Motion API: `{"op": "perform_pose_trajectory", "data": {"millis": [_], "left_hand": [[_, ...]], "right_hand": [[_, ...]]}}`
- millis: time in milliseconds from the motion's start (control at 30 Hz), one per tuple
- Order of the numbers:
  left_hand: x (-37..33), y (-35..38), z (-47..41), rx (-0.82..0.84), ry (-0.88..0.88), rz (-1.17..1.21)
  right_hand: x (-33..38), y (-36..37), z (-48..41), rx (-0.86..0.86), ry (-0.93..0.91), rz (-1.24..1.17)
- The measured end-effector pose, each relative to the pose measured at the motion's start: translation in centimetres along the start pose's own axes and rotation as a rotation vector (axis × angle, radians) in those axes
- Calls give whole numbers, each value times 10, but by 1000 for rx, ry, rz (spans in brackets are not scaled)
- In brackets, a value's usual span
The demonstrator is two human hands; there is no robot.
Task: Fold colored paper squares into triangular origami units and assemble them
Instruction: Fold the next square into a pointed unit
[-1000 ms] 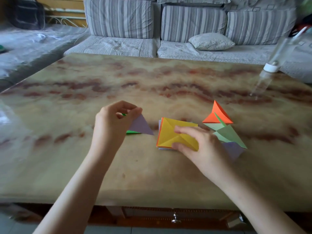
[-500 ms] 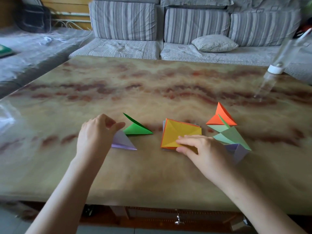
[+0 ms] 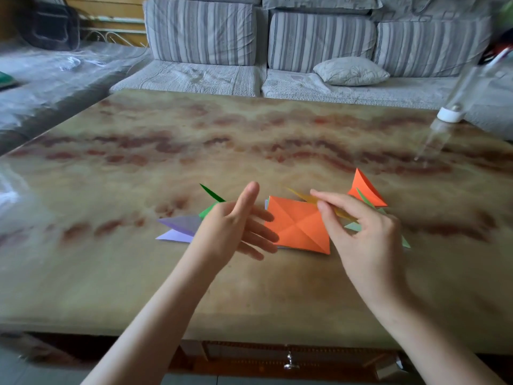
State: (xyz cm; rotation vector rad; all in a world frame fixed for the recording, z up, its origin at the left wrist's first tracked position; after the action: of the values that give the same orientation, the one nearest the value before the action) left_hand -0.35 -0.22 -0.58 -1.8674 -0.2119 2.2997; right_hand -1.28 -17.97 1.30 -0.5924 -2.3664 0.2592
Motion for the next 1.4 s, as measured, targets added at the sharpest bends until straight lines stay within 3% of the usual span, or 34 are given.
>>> {"op": "perform_pose_trajectory", "data": {"millis": [67, 167, 333, 667, 867, 1100, 1400], "left_hand": [[2, 5, -1, 98, -93, 95], [3, 7, -6, 120, -141, 267], [3, 1, -13, 54, -58, 386], [-3, 4, -8, 136, 48, 512], [-10, 8, -2, 191, 91, 506], [-13, 14, 1, 207, 111, 400], [-13, 18, 5, 81, 175, 273]], "right_hand": [[4, 2, 0, 41, -51, -108], [11, 8, 2, 201, -173, -171], [7, 14, 8, 335, -192, -200], [0, 4, -3, 214, 141, -369], [-9, 1, -6, 79, 517, -652], [-10, -3, -6, -81, 589, -652], [-9, -2, -6, -69, 576, -668]]}}
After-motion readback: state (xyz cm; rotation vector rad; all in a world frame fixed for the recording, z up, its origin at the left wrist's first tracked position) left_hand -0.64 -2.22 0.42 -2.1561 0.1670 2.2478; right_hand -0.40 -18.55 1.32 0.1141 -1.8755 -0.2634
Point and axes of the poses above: each hand's wrist, its own z-axis away from the middle knuckle, its own y-axis out of the palm, x = y × z, the point moved 4 cm from there along -z, towards the middle knuckle, and after that the axes turned 11 degrees about -z, right-handed, at the moved point
